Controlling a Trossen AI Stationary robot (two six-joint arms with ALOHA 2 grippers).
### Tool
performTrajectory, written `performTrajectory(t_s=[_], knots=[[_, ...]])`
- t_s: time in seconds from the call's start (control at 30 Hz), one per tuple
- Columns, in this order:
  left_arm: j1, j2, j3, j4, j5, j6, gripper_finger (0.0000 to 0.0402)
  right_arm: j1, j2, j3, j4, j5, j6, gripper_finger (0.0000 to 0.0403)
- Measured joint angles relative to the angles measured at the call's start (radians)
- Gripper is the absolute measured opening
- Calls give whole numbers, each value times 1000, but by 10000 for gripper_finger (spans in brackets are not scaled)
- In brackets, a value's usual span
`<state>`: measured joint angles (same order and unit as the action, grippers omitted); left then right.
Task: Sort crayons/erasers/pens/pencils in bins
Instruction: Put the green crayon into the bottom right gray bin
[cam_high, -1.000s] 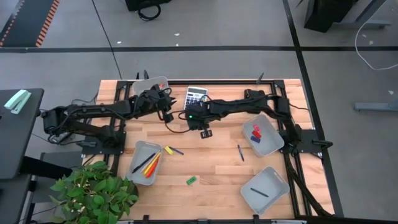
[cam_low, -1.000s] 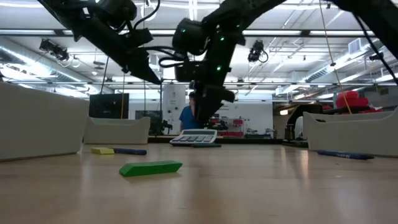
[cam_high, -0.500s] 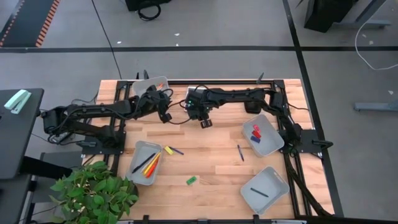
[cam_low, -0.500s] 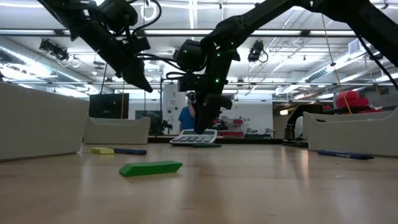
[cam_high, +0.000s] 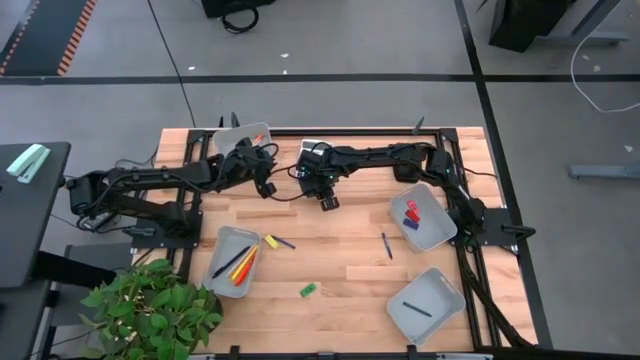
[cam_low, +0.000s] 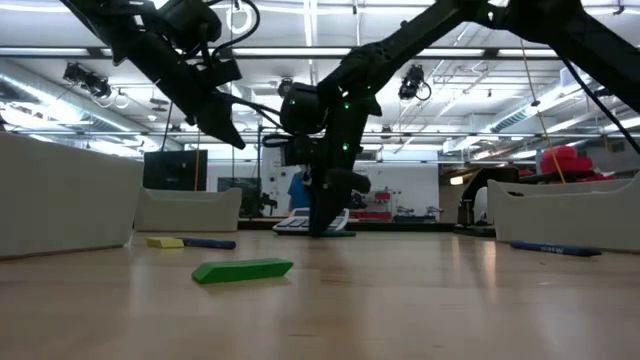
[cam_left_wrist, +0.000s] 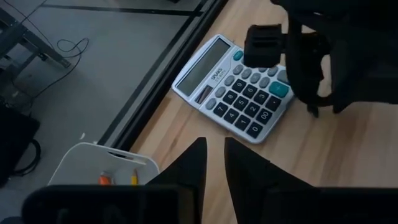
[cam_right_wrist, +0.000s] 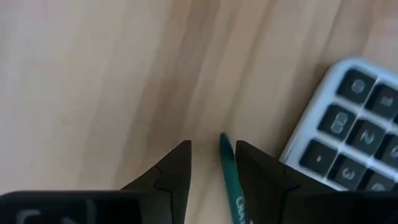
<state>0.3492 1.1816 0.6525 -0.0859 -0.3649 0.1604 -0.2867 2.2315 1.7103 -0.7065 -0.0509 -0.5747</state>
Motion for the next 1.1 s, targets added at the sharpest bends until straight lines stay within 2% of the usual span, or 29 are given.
performTrajectory(t_s=[0.33, 0.83, 1.1], knots=[[0, 0, 0, -12, 2, -2, 72, -19, 13, 2, -13, 13, 28, 126], [0, 0, 0, -25, 3, -26, 72, -22, 13, 2, -29, 12, 41, 84], [0, 0, 0, -25, 29, -27, 67, 0, 14, 1, -39, 9, 101, 44]])
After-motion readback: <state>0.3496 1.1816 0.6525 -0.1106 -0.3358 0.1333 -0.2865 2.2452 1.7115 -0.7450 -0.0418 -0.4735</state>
